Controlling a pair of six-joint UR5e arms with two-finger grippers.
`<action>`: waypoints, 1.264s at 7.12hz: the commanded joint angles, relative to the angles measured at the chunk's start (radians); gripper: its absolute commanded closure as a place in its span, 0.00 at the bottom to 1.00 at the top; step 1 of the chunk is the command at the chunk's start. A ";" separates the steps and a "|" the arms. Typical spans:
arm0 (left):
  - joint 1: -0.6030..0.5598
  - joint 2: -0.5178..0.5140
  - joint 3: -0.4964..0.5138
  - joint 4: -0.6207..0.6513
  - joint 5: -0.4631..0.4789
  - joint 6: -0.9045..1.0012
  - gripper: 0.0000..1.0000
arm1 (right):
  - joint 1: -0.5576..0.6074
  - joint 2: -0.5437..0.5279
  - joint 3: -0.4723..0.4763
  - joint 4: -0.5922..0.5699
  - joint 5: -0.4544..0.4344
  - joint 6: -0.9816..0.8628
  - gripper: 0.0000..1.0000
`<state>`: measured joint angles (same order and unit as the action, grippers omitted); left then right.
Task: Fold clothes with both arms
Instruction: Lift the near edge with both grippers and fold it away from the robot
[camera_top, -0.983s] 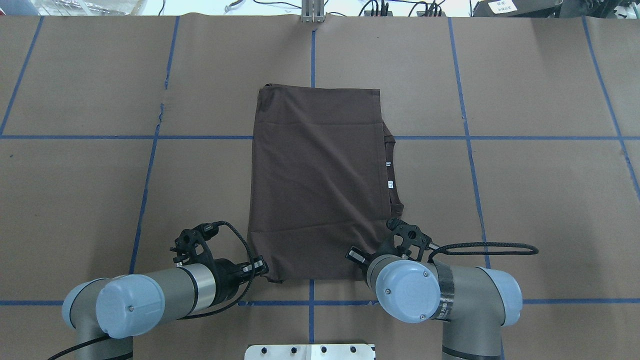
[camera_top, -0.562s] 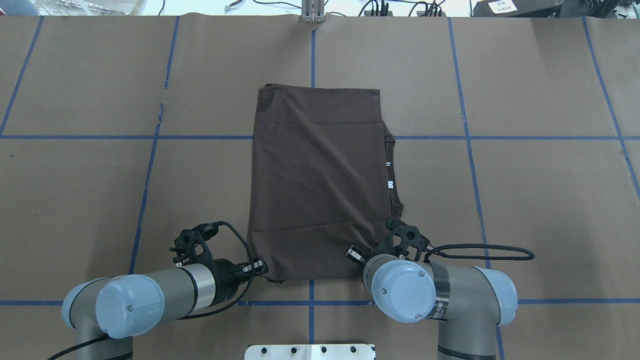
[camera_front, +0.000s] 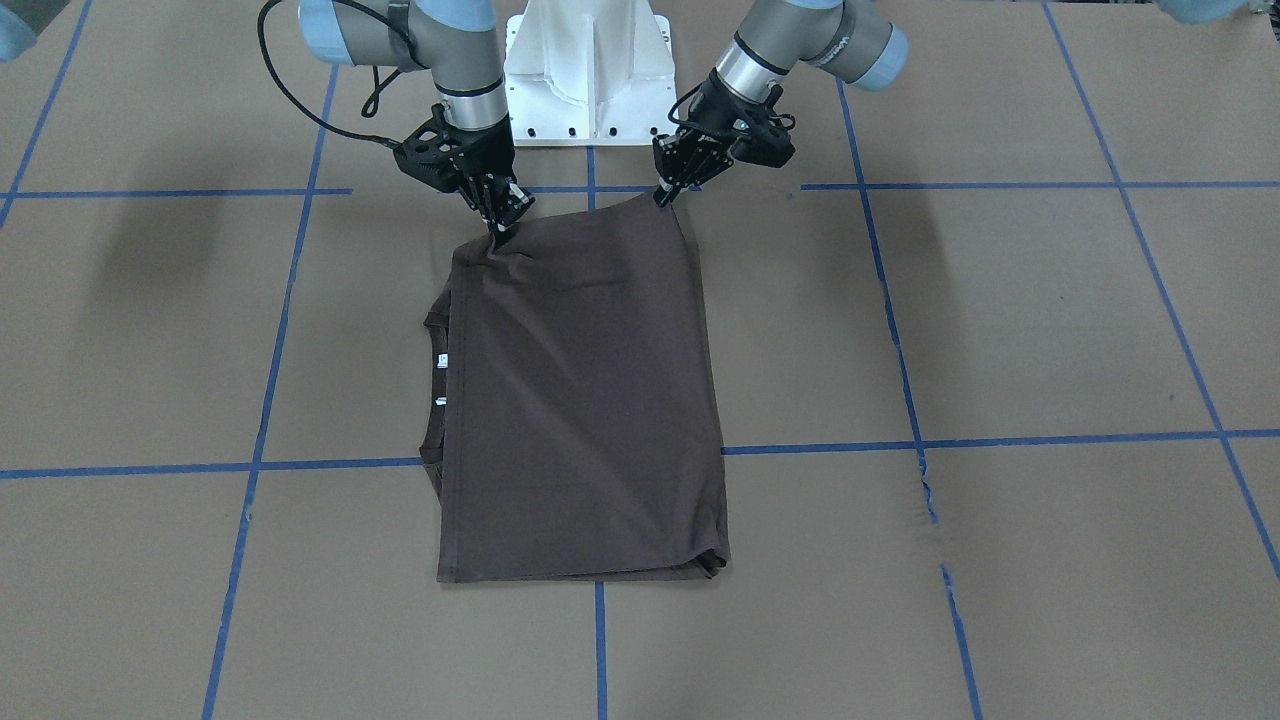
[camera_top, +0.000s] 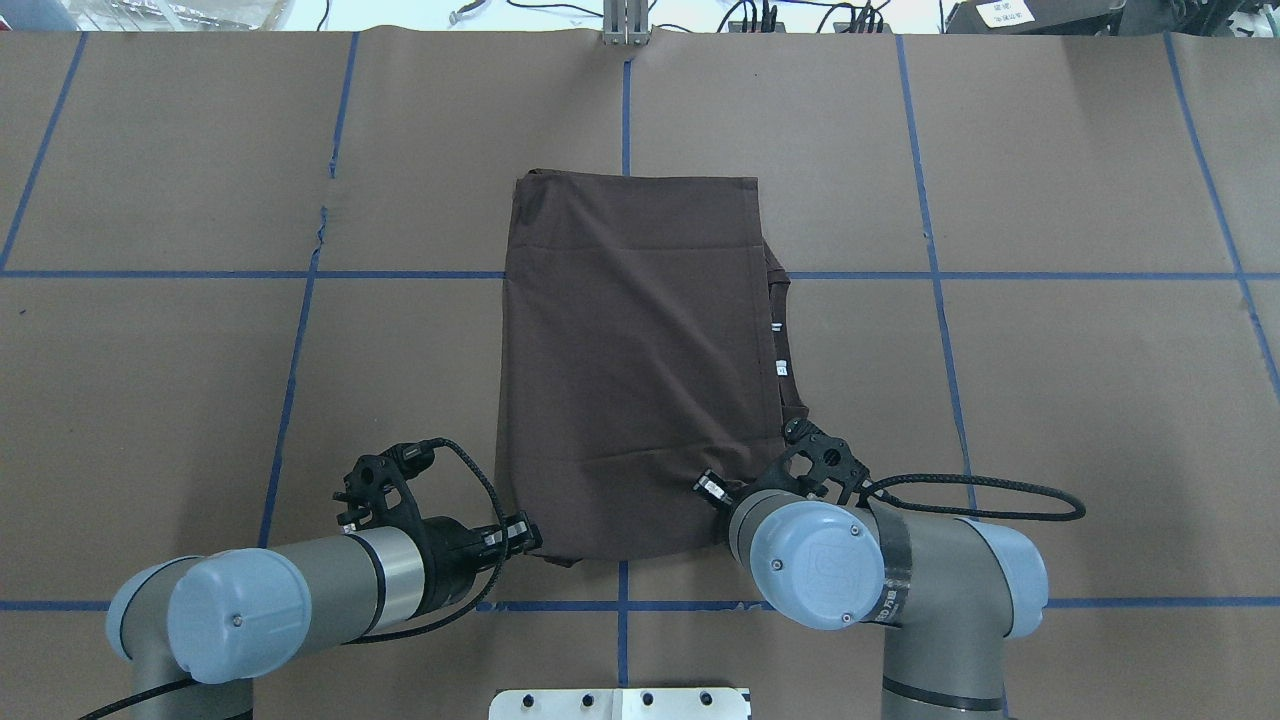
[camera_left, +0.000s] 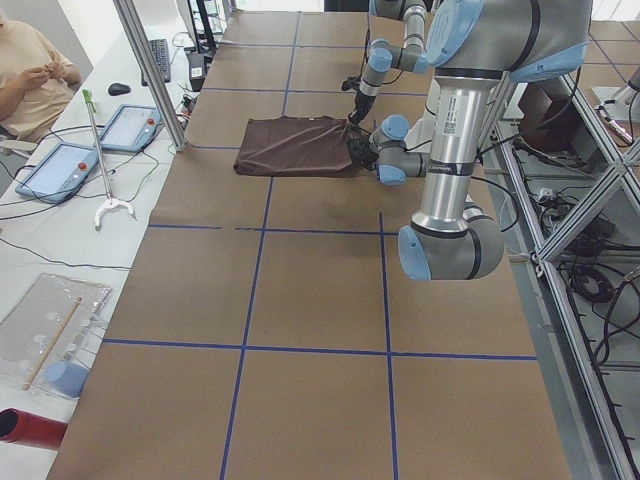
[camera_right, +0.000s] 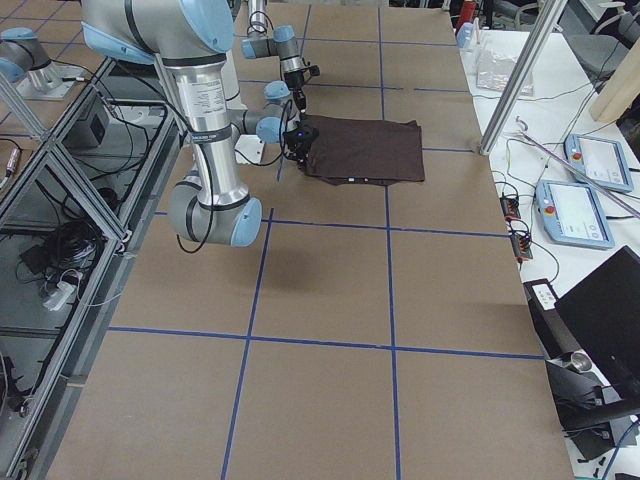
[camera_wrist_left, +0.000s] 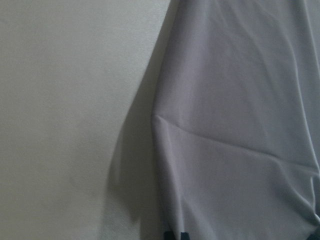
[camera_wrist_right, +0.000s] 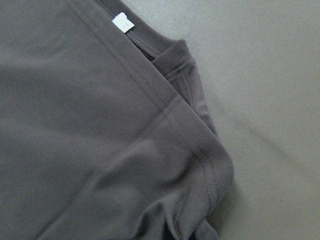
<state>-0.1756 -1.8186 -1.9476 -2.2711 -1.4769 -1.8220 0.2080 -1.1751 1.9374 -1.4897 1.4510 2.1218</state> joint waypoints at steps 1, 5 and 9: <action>0.001 0.005 -0.237 0.247 -0.043 0.004 1.00 | 0.005 -0.011 0.189 -0.134 0.008 0.003 1.00; 0.002 -0.004 -0.378 0.455 -0.097 0.006 1.00 | -0.062 0.021 0.346 -0.336 0.002 0.023 1.00; -0.143 -0.137 -0.228 0.512 -0.103 0.145 1.00 | 0.137 0.130 0.137 -0.255 0.012 -0.081 1.00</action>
<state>-0.2718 -1.9150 -2.2332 -1.7678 -1.5758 -1.7115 0.2933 -1.0554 2.1298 -1.7947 1.4621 2.0663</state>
